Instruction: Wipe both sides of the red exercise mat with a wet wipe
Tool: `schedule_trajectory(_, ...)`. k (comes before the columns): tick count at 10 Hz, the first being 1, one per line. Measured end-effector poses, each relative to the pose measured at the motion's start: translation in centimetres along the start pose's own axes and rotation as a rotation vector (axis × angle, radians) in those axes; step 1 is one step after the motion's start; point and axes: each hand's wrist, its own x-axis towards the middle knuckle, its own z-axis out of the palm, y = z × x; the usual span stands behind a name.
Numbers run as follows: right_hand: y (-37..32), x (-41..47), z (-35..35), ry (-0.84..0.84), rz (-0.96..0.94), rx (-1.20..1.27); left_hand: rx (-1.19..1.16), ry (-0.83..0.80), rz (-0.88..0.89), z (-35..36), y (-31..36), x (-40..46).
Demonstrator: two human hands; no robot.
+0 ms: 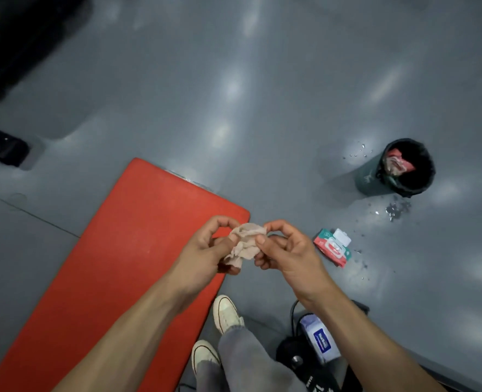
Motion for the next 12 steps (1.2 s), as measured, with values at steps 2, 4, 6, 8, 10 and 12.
schedule_trajectory(2, -3.6, 1.1, -3.8, -0.003, 0.011, 0.091, 0.035, -0.029, 0.048, 3.0, 2.9, 3.8)
schedule_trajectory(4, -6.1, 9.6, -11.4, 0.072, 0.127, 0.162, 0.086, -0.013, 0.003, 7.8, 4.4, 14.8)
schedule_trajectory(6, -10.7, 19.5, -23.4, 0.158, 0.206, 0.119, 0.067, 0.047, -0.12, 16.2, 7.4, 28.8)
schedule_trajectory(8, -14.8, 24.6, -38.7, 0.469, 0.283, -0.095, 0.167, -0.011, -0.205, 24.9, 11.4, 39.7)
schedule_trajectory(10, -13.4, 27.4, -52.2, 0.743, 0.465, -0.308, 0.209, -0.003, -0.257, 28.2, 12.8, 44.4)
schedule_trajectory(12, -13.9, 28.4, -56.4, 0.698, 0.62, -0.213, 0.255, 0.044, -0.308, 27.2, 13.1, 43.9)
